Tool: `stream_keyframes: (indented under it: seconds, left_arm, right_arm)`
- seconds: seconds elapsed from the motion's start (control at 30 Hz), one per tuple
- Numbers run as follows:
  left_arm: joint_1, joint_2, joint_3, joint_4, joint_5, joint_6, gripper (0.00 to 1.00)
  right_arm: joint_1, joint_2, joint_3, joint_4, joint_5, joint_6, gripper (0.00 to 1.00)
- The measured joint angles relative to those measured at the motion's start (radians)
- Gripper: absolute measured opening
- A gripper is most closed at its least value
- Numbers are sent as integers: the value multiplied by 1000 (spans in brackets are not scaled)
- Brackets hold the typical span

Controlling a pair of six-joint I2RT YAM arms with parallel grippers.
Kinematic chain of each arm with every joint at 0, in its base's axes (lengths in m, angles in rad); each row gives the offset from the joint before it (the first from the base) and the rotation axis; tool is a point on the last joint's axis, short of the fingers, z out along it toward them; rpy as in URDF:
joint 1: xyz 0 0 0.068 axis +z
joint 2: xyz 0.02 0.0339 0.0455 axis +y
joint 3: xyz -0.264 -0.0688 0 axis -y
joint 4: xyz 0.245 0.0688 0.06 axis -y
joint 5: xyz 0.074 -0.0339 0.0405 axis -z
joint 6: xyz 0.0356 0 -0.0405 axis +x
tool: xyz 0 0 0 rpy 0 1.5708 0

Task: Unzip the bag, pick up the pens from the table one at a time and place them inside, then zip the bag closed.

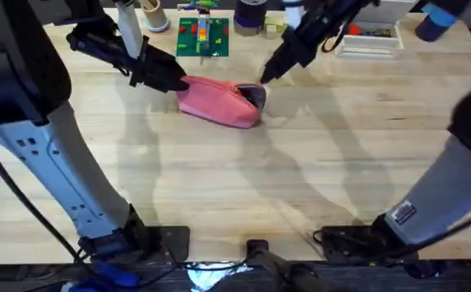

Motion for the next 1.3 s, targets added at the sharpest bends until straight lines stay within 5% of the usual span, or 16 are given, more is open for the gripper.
stream_keyframes:
  seconds: [0.13, 0.37, 0.67, 1.3]
  left_arm:
    - [0, 0, 0, 0, 0, 0, 41]
    - [0, 0, 0, 0, 0, 0, 41]
    - [0, 0, 0, 0, 0, 0, 42]
    - [0, 0, 0, -4, -1, -6, 42]
  right_arm:
    - [0, -90, 0, 0, -8, 2, 59]
    - [0, -223, 0, 1, 19, 1, 967]
    - [0, -313, 0, -1, 39, 116, 995]
    - [0, -371, 0, -17, 85, 894, 996]
